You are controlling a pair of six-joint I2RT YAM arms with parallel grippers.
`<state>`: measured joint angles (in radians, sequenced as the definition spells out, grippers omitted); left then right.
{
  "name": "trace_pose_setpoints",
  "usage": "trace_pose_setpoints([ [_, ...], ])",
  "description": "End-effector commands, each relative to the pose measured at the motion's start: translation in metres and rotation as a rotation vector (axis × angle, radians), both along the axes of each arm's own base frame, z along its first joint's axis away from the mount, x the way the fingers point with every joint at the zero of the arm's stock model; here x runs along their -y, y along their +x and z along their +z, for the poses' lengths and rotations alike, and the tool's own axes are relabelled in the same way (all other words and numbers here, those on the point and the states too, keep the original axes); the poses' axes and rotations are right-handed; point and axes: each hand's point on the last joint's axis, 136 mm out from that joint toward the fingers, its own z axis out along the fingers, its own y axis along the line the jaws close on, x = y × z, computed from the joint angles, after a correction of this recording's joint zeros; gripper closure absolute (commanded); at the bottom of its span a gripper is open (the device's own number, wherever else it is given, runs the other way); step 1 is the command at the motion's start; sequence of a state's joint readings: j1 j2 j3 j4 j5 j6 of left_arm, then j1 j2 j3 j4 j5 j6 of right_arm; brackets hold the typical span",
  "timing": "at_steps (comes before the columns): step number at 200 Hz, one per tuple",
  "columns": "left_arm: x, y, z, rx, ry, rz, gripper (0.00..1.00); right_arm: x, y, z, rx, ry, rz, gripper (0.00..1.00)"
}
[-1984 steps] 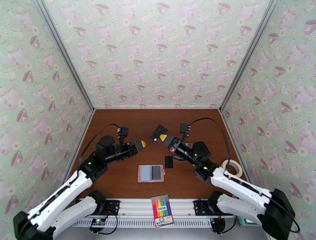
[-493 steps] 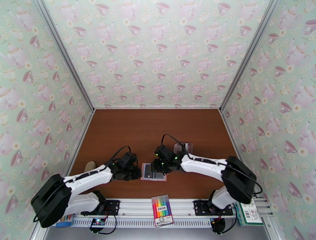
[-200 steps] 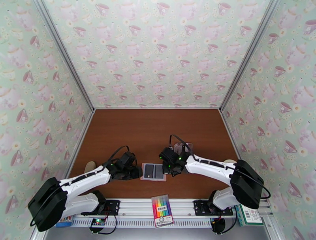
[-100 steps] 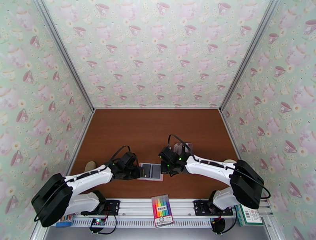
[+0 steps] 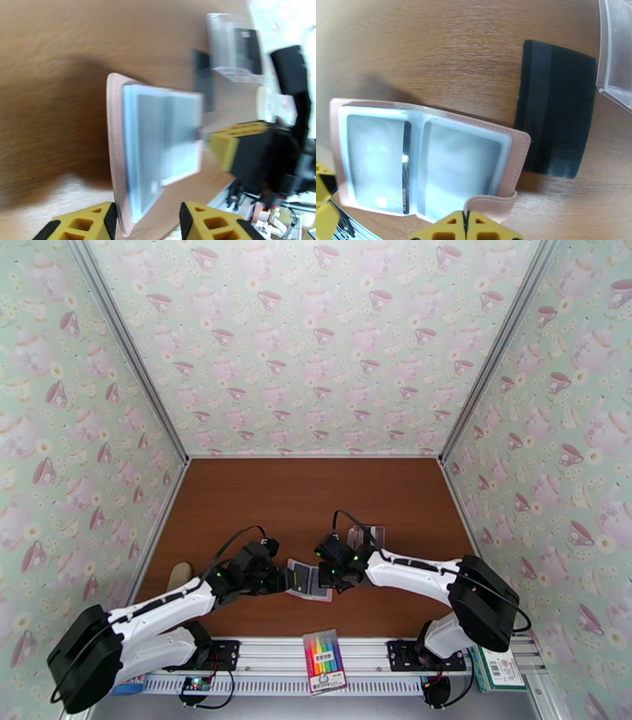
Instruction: Put the credit cards into the card holder
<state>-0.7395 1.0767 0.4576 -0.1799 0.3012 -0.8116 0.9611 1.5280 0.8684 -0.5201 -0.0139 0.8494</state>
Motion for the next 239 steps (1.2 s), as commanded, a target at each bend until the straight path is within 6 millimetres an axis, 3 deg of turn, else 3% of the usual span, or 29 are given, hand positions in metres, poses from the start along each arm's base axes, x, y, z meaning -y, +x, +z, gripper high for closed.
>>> trace_pose_setpoints([
  [1, 0.009, -0.005, 0.013, 0.028, -0.081, -0.035, 0.51, -0.009, -0.005, -0.004, -0.018, 0.032, 0.015, 1.00],
  [93, 0.048, -0.013, 0.013, 0.024, -0.171, -0.114, 0.59, -0.028, -0.009, -0.001, -0.022, 0.134, 0.040, 1.00],
  [188, 0.064, -0.015, -0.018, -0.006, -0.042, -0.125, 0.64, 0.020, -0.012, -0.001, 0.018, 0.035, -0.025, 1.00],
  [220, 0.061, -0.013, -0.029, -0.031, 0.012, -0.108, 0.68, 0.026, -0.009, 0.010, 0.040, 0.053, -0.044, 1.00],
  [239, 0.060, -0.013, -0.036, -0.047, 0.037, -0.107, 0.73, 0.020, -0.008, 0.018, 0.052, 0.098, -0.039, 1.00],
])
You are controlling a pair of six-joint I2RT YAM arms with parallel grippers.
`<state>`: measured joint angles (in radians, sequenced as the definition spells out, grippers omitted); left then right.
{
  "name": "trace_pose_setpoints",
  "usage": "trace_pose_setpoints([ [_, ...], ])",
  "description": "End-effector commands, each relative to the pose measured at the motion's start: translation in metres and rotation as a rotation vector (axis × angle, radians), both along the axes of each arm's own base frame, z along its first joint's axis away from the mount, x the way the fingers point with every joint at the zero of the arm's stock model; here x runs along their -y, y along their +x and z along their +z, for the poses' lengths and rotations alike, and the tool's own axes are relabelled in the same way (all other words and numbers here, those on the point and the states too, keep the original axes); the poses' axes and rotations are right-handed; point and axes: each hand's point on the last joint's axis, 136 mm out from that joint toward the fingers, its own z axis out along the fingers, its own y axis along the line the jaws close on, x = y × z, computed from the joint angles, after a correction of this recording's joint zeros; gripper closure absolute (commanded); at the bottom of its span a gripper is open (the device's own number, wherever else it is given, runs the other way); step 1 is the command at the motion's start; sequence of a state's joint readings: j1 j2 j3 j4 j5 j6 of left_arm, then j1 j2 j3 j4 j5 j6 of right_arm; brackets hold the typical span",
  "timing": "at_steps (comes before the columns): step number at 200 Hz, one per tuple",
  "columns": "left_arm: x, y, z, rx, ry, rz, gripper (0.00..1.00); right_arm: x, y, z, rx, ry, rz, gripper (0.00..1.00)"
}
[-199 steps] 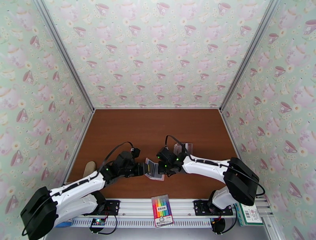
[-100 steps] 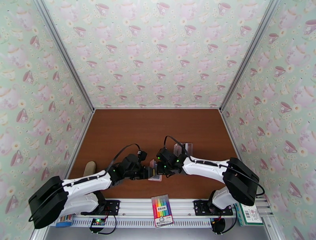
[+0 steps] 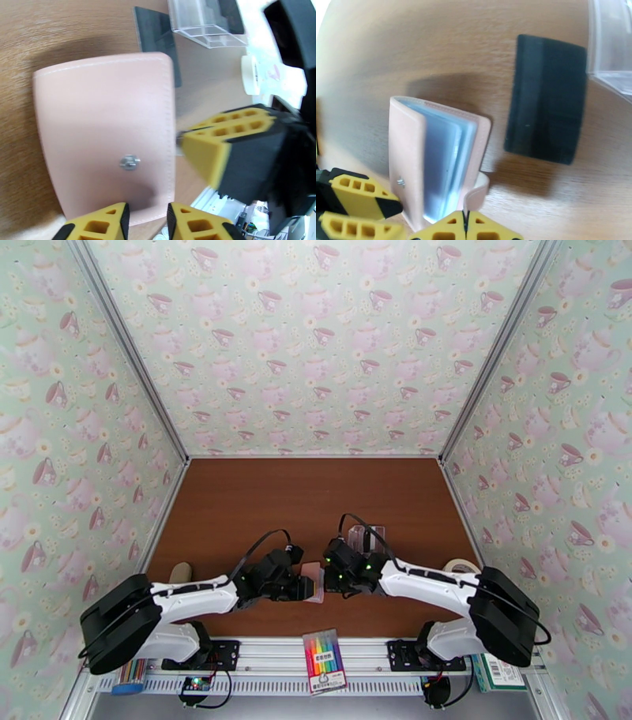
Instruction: Put the credit cards into the card holder
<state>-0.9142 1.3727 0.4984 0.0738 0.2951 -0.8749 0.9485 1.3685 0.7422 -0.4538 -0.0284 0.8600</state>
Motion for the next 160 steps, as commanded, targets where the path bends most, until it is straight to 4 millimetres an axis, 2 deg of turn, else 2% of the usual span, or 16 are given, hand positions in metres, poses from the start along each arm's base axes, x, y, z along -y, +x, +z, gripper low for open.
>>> trace_pose_setpoints([
  [1, -0.001, 0.004, -0.006, -0.005, 0.050, 0.020, 0.73, 0.005, 0.000, 0.005, 0.008, 0.009, -0.023, 1.00],
  [33, -0.004, 0.004, -0.015, -0.018, 0.093, 0.026, 0.79, -0.005, 0.003, 0.011, 0.010, 0.042, -0.006, 1.00],
  [80, -0.007, 0.005, -0.025, -0.035, 0.152, 0.035, 0.84, -0.018, 0.004, 0.006, -0.016, 0.062, 0.015, 1.00],
  [118, -0.007, 0.005, -0.028, -0.039, 0.158, 0.036, 0.87, -0.025, 0.005, 0.003, -0.025, 0.063, 0.033, 0.88],
  [160, -0.007, 0.004, -0.027, -0.038, 0.159, 0.033, 0.87, -0.023, 0.007, 0.003, -0.024, 0.036, 0.034, 0.86],
])
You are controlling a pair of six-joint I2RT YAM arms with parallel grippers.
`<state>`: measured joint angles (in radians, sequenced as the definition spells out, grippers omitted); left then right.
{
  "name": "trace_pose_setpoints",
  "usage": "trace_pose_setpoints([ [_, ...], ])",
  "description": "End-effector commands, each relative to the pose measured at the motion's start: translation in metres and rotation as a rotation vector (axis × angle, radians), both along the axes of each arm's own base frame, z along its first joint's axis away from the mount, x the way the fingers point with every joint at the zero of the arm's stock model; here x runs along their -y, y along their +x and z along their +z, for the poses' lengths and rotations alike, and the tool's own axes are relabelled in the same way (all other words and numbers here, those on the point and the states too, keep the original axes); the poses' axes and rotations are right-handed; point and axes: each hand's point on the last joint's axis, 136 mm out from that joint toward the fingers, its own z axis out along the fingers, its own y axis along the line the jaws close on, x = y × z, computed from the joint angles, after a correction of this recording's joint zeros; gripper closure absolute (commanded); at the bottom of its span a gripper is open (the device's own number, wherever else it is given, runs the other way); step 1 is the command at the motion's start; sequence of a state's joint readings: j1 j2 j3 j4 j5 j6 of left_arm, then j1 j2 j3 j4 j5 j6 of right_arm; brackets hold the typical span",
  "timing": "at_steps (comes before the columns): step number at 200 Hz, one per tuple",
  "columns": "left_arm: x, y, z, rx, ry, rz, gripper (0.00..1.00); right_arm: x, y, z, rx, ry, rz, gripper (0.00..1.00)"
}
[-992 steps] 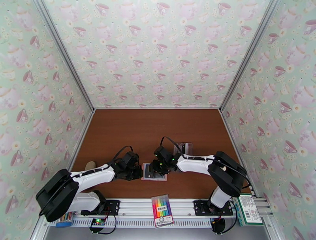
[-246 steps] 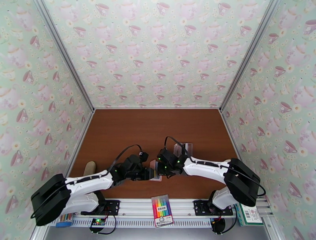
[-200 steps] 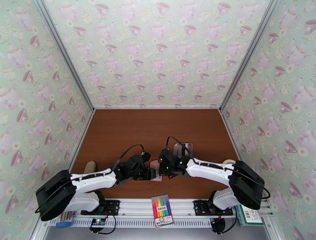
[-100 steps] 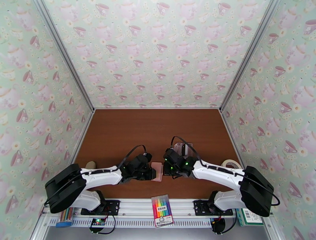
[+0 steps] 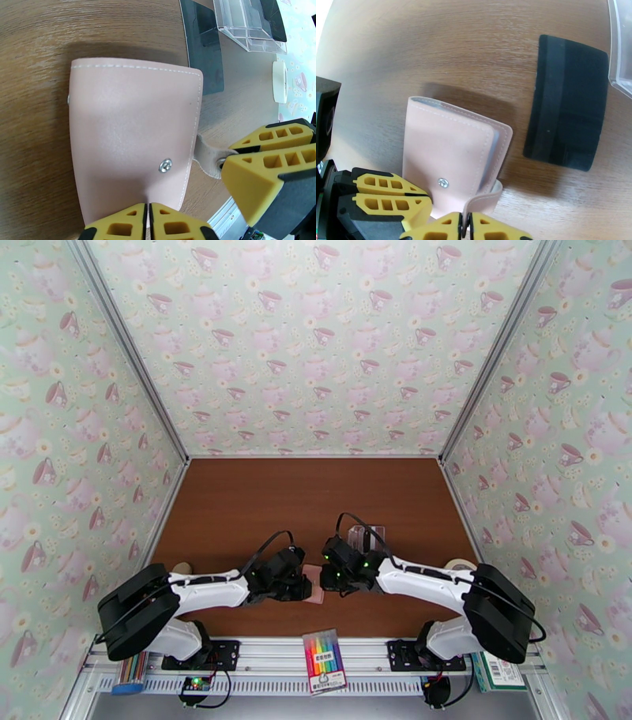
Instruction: Put the credit cards into the card holder
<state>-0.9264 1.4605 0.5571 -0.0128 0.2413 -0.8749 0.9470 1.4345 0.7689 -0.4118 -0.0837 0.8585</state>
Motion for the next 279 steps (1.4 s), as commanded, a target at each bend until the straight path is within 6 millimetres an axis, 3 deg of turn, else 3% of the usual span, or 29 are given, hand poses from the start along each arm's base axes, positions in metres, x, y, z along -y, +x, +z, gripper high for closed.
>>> trace_pose_setpoints([
  [1, -0.003, 0.001, -0.005, -0.001, 0.042, 0.010, 0.87, -0.006, 0.006, 0.008, 0.014, 0.006, 0.008, 0.86],
  [46, -0.003, 0.001, -0.005, -0.001, 0.043, 0.008, 0.88, -0.008, 0.006, 0.014, 0.023, 0.024, 0.010, 0.95],
  [90, -0.003, 0.001, -0.005, -0.001, 0.042, 0.007, 0.88, -0.011, 0.006, 0.017, 0.020, 0.034, 0.016, 0.96],
  [151, -0.001, 0.001, -0.007, -0.004, 0.043, 0.004, 0.88, -0.010, 0.004, 0.023, 0.025, 0.051, 0.018, 0.87],
  [279, 0.000, -0.001, -0.009, -0.006, 0.044, 0.001, 0.88, -0.006, 0.005, 0.030, 0.037, 0.058, 0.001, 0.86],
])
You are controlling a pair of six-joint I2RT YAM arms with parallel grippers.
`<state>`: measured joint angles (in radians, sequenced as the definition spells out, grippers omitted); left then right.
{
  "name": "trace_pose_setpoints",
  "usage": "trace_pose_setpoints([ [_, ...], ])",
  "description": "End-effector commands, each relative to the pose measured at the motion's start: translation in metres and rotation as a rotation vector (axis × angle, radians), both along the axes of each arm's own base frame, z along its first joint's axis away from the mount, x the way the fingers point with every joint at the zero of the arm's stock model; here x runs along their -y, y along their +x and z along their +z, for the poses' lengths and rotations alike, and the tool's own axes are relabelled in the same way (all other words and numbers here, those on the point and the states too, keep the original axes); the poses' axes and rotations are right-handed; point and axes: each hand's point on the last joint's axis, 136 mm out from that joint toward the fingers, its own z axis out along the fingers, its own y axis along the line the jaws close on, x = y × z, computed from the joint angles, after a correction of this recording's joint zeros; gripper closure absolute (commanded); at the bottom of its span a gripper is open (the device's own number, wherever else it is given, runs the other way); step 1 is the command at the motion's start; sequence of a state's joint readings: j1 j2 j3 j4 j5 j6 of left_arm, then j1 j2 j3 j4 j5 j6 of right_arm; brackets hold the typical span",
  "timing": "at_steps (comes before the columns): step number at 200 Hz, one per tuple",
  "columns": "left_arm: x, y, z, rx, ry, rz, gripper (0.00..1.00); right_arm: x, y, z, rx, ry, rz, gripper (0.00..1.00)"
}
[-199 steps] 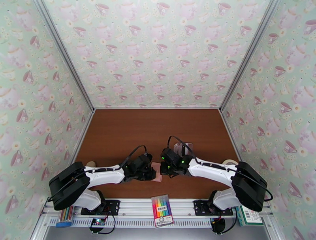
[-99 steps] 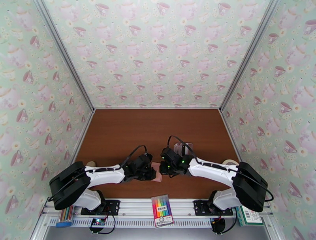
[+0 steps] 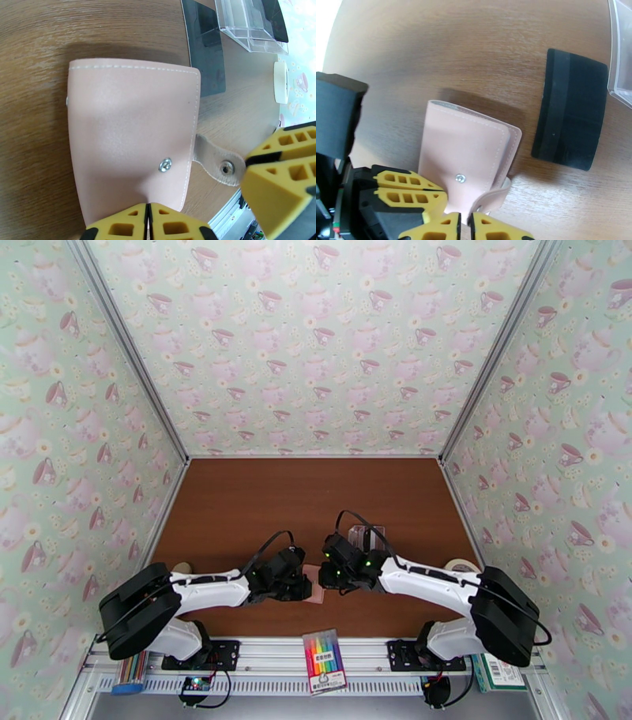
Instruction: Put the credit cards into the card holder
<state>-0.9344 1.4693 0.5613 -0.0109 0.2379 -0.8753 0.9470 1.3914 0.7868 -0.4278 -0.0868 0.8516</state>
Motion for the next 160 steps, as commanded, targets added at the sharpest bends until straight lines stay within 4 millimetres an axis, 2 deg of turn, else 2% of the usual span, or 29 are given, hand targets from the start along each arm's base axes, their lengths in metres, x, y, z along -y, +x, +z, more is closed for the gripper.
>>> trace_pose_setpoints([
  [1, -0.002, 0.000, -0.008, -0.007, 0.041, 0.008, 0.88, -0.003, 0.003, 0.012, 0.010, 0.021, -0.006, 0.86],
  [35, -0.002, 0.000, -0.009, -0.007, 0.042, 0.005, 0.88, 0.001, 0.002, 0.004, -0.004, -0.010, -0.007, 0.86],
  [56, -0.002, 0.000, -0.009, -0.007, 0.043, 0.006, 0.88, 0.006, 0.001, -0.002, -0.015, -0.047, -0.015, 0.72],
  [67, -0.001, 0.000, -0.009, -0.007, 0.042, 0.006, 0.88, 0.007, 0.001, -0.004, -0.016, -0.053, -0.019, 0.69],
  [135, -0.002, 0.000, -0.010, -0.009, 0.046, 0.004, 0.88, 0.006, 0.003, -0.005, -0.023, -0.066, -0.024, 0.71],
  [160, -0.001, -0.001, -0.010, -0.009, 0.045, 0.002, 0.88, 0.002, 0.005, -0.003, -0.027, -0.059, -0.026, 0.65],
])
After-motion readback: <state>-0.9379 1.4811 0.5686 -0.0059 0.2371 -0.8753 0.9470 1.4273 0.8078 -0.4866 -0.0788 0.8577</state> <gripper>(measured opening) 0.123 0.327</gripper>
